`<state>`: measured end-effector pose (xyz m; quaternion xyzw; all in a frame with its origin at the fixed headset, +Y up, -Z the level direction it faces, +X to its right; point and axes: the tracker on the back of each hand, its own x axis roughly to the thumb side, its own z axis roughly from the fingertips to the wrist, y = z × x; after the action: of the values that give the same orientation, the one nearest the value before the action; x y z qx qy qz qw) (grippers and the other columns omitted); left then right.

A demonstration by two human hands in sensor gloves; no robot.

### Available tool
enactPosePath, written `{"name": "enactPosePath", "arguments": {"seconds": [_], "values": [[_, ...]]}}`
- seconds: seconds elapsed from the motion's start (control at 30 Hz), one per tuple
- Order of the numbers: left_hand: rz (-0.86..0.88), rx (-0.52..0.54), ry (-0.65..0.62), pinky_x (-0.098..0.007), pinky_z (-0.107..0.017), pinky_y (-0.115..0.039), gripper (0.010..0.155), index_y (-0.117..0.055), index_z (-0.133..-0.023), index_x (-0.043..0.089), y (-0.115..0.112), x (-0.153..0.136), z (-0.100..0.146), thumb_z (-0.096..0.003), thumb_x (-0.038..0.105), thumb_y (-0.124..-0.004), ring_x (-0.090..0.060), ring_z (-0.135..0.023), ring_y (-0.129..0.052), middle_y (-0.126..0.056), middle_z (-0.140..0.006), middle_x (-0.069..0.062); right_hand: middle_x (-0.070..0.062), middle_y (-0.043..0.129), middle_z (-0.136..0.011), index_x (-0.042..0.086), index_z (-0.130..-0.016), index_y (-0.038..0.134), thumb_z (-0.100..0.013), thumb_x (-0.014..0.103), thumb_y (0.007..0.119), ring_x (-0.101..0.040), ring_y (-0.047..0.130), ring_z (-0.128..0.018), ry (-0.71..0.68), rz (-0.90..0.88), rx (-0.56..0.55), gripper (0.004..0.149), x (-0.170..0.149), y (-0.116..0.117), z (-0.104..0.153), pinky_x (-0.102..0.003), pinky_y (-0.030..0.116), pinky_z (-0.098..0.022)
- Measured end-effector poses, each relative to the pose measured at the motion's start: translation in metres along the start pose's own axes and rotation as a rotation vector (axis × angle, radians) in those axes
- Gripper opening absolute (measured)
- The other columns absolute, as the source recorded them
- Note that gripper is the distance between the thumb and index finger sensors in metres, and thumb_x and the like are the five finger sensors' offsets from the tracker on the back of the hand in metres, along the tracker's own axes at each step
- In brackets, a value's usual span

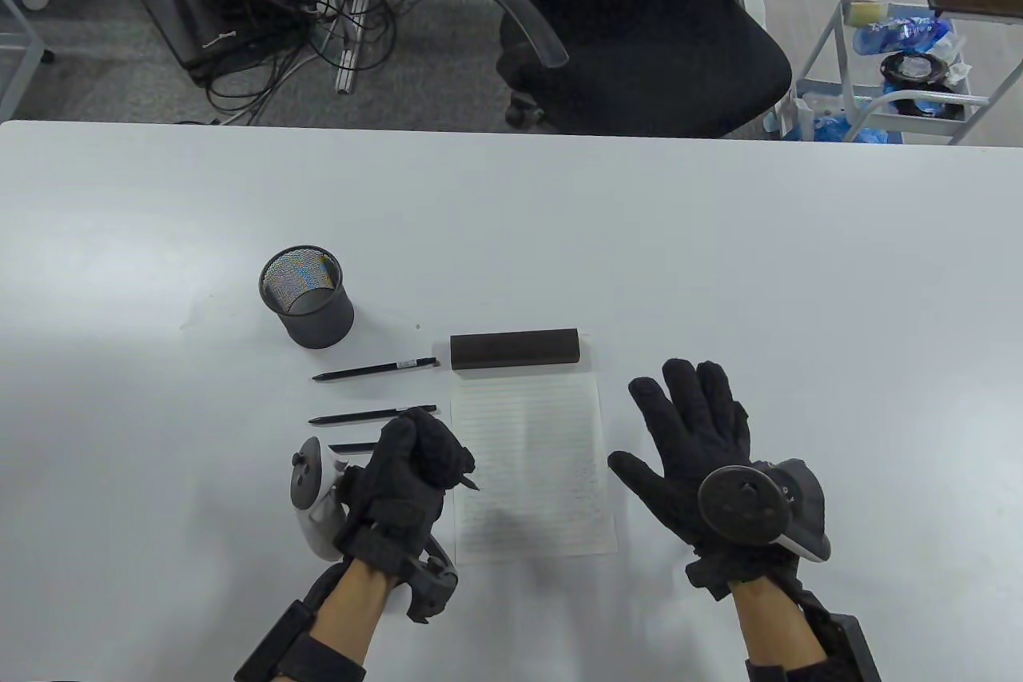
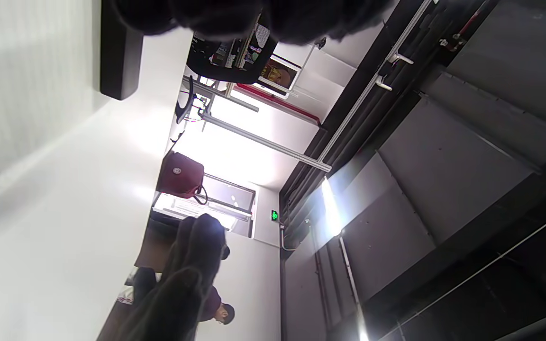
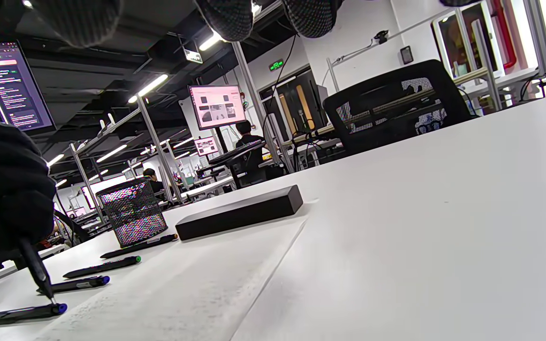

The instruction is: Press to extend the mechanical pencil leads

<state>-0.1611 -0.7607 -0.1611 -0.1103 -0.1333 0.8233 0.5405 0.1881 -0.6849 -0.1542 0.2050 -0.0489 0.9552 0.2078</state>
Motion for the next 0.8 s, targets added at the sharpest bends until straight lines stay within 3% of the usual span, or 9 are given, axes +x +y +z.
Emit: {"name": "enactPosePath", "arguments": {"seconds": [0.8], "values": [[-0.116, -0.044, 0.057, -0.046, -0.073, -0.068, 0.042, -0.071, -0.080, 0.035, -0.0074, -0.0061, -0.0047, -0.0621, 0.061, -0.043, -0.013, -0.058, -0.083, -0.082, -0.061, 0.014, -0.034, 0.032, -0.123, 0.021, -0.121, 0.037, -0.056, 0.063, 0.056, -0.065, 0.019, -0.105, -0.004, -0.011, -0.002, 0.080, 0.0000, 0.0000, 0.0005, -0.084, 0.036, -0.063]]}}
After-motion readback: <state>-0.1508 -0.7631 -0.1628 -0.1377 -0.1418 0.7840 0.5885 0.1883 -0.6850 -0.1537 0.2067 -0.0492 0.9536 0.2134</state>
